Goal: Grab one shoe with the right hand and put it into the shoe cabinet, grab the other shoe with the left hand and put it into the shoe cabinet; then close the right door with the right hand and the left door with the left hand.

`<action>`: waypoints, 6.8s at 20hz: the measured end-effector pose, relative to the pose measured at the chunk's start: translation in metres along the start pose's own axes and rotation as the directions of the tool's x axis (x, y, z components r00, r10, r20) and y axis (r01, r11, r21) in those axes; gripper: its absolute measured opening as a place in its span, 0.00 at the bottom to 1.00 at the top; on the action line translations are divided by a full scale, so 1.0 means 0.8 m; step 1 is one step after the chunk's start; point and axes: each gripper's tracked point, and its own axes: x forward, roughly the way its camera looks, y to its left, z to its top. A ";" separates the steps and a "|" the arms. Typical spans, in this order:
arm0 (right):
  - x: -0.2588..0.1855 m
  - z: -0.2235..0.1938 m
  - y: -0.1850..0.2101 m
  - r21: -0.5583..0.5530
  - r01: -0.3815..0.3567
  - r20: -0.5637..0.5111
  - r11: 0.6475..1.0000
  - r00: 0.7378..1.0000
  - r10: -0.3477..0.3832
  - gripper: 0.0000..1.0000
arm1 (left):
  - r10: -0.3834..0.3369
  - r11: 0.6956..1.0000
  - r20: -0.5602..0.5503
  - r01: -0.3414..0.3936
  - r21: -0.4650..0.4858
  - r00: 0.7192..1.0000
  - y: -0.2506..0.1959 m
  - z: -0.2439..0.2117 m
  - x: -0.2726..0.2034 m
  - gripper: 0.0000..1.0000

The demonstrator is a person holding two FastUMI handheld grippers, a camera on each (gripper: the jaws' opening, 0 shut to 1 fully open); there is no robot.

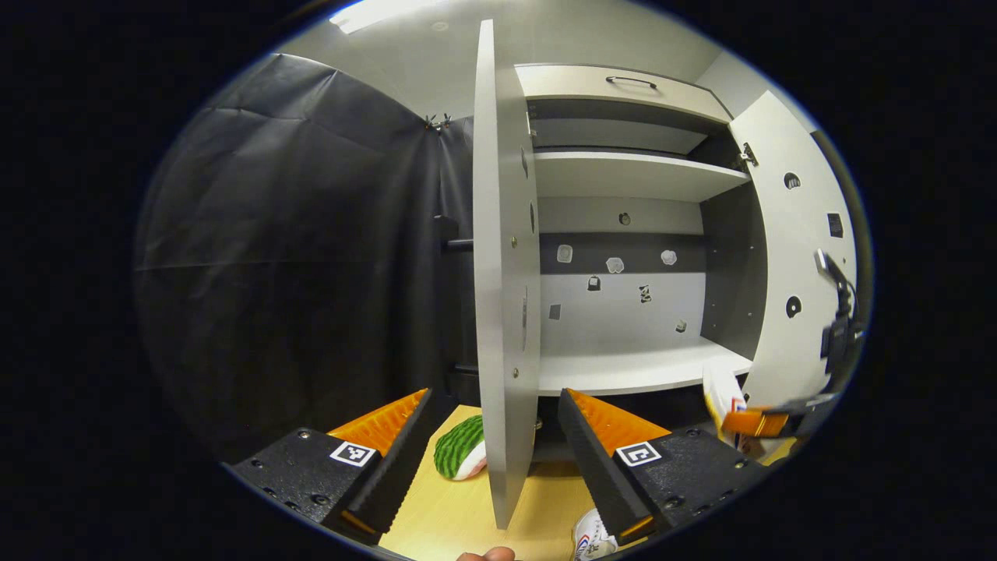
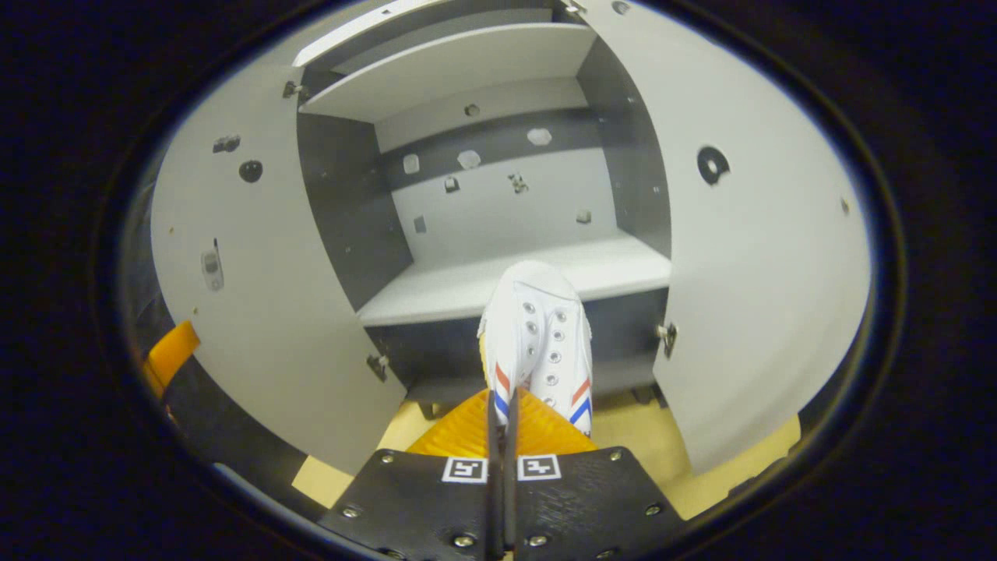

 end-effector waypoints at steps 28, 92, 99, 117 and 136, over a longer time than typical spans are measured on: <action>0.287 0.142 -0.056 -0.003 0.129 0.071 0.992 0.989 -0.129 0.06 | 0.104 0.994 -0.012 -0.104 0.019 0.994 0.036 0.005 0.009 1.00; -0.236 0.229 -0.111 -0.056 0.292 0.514 0.955 0.828 -0.223 0.95 | -0.415 0.901 -0.692 0.371 -0.223 0.591 -0.182 -0.470 -0.043 0.02; -0.252 0.234 -0.122 -0.029 0.274 0.536 0.961 0.816 -0.216 0.95 | -0.476 0.876 -0.455 0.454 -0.165 0.752 -0.161 -0.268 0.016 0.02; -0.289 0.241 -0.157 0.069 0.315 0.566 0.946 0.769 -0.297 0.95 | -0.413 0.907 -0.206 0.381 -0.177 0.887 -0.156 -0.048 0.269 0.01; -0.308 0.212 -0.224 0.076 0.387 0.538 0.919 0.760 -0.364 0.95 | -0.394 0.918 -0.227 0.373 -0.133 0.891 -0.150 -0.039 0.246 0.36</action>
